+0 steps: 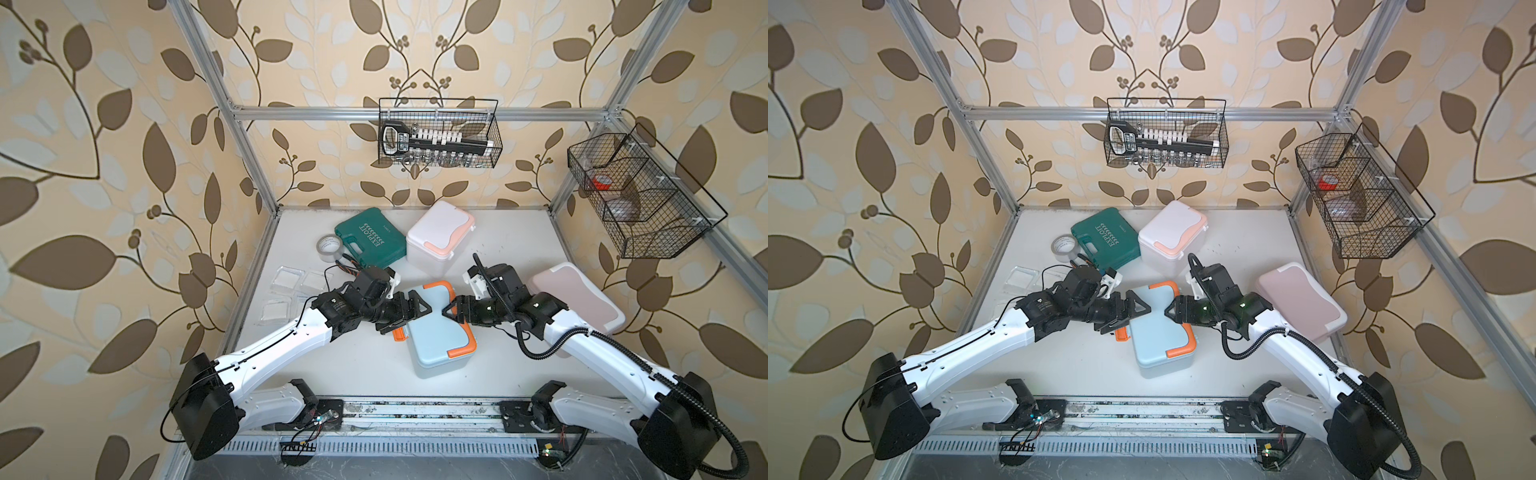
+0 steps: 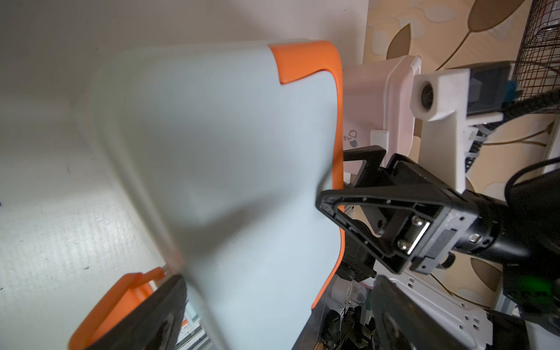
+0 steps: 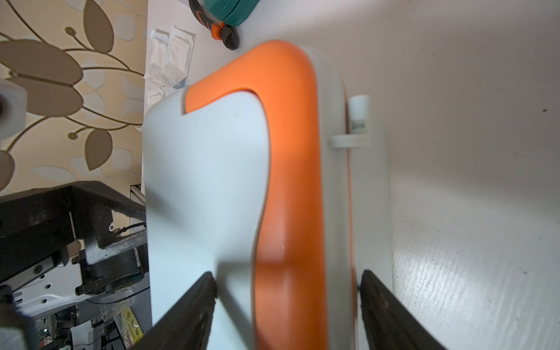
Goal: Open first aid kits and take out gauze
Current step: Open the lid of the first aid kit.
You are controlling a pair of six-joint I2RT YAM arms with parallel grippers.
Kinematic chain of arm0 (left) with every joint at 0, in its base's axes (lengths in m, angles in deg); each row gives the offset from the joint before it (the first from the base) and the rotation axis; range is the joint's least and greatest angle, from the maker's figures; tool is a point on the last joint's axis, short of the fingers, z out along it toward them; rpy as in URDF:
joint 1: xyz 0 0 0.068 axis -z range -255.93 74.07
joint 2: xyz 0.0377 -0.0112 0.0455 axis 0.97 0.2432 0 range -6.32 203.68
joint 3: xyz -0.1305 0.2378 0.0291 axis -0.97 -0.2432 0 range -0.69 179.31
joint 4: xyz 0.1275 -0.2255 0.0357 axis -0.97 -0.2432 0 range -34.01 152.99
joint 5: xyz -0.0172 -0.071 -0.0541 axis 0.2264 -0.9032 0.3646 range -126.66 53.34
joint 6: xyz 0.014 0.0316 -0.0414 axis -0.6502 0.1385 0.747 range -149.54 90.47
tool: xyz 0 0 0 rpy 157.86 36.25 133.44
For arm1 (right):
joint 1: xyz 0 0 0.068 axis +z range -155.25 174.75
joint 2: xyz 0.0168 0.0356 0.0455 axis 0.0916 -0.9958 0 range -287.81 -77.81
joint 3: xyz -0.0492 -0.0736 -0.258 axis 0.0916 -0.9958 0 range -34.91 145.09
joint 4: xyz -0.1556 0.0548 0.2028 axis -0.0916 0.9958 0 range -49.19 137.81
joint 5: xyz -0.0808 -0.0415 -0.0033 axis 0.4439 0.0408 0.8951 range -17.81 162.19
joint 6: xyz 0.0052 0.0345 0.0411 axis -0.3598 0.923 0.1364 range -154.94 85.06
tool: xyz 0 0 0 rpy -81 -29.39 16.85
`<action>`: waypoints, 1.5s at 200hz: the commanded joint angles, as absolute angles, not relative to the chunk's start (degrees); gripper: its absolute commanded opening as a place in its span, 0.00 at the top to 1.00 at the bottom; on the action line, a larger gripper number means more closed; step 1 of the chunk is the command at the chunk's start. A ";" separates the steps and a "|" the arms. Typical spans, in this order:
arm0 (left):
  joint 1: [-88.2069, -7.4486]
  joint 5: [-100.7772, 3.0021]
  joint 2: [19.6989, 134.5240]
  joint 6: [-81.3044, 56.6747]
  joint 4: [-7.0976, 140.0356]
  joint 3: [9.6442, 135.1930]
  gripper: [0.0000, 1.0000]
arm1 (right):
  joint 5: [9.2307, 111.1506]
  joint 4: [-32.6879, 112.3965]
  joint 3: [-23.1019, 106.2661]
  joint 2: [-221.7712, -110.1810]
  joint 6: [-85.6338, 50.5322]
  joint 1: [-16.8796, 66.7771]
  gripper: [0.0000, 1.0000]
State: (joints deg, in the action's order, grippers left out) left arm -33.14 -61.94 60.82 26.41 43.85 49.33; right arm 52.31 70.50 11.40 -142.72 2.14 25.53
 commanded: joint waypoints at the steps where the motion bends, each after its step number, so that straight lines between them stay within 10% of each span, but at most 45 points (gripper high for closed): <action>1: -32.77 -62.08 59.97 26.54 43.82 48.07 0.04 | 51.93 71.09 11.27 -143.57 1.80 26.07 0.27; 300: -31.14 -62.76 60.61 27.46 44.51 51.76 0.03 | 51.10 70.12 10.82 -144.28 2.07 27.12 0.27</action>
State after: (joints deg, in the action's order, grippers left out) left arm -31.98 -61.76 60.62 27.70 41.10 49.12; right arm 52.46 69.30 11.40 -143.24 2.14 25.93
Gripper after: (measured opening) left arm 0.970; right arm 0.730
